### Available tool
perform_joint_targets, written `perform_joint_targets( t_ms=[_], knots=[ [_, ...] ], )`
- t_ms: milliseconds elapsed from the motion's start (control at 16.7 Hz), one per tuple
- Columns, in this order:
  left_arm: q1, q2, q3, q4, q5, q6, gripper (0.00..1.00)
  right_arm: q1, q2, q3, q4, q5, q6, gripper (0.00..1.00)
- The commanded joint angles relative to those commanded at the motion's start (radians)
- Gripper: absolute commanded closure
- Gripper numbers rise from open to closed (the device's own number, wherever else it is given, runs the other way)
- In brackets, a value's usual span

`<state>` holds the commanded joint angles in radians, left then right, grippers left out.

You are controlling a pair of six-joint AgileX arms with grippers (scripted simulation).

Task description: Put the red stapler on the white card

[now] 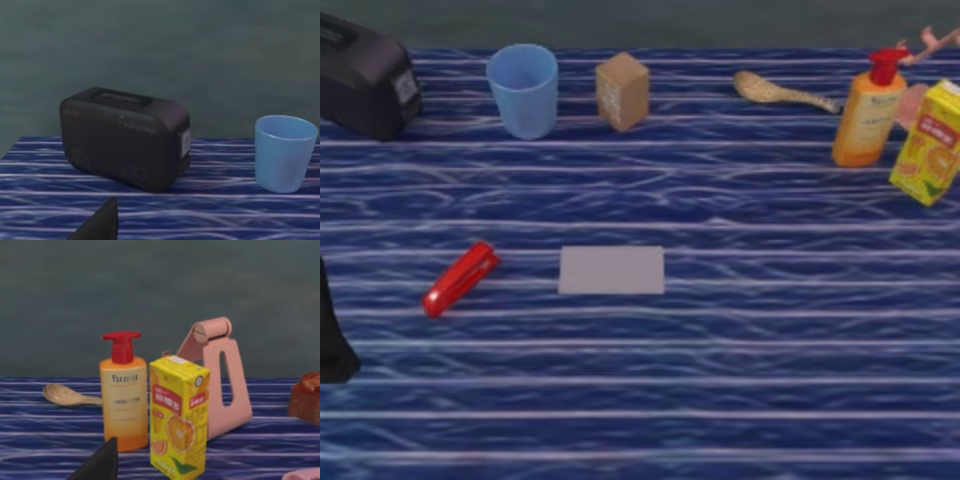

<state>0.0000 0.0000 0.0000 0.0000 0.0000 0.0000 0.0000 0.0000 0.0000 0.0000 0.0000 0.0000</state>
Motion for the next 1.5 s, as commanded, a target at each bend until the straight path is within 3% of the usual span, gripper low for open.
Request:
perform_joint_targets(
  t_ms=[240, 540, 1260, 1500],
  knots=[
    [-0.006, 0.031, 0.030, -0.021, 0.002, 0.007, 0.00, 0.000, 0.000, 0.000, 0.000, 0.000, 0.000, 0.00],
    [-0.040, 0.290, 0.274, -0.187, 0.004, 0.067, 0.00, 0.000, 0.000, 0.000, 0.000, 0.000, 0.000, 0.00],
    [-0.162, 1.519, 1.174, -0.879, -0.008, 0.319, 0.00, 0.000, 0.000, 0.000, 0.000, 0.000, 0.000, 0.00],
    [-0.197, 1.820, 1.421, -1.053, -0.006, 0.383, 0.00, 0.000, 0.000, 0.000, 0.000, 0.000, 0.000, 0.00]
  ],
)
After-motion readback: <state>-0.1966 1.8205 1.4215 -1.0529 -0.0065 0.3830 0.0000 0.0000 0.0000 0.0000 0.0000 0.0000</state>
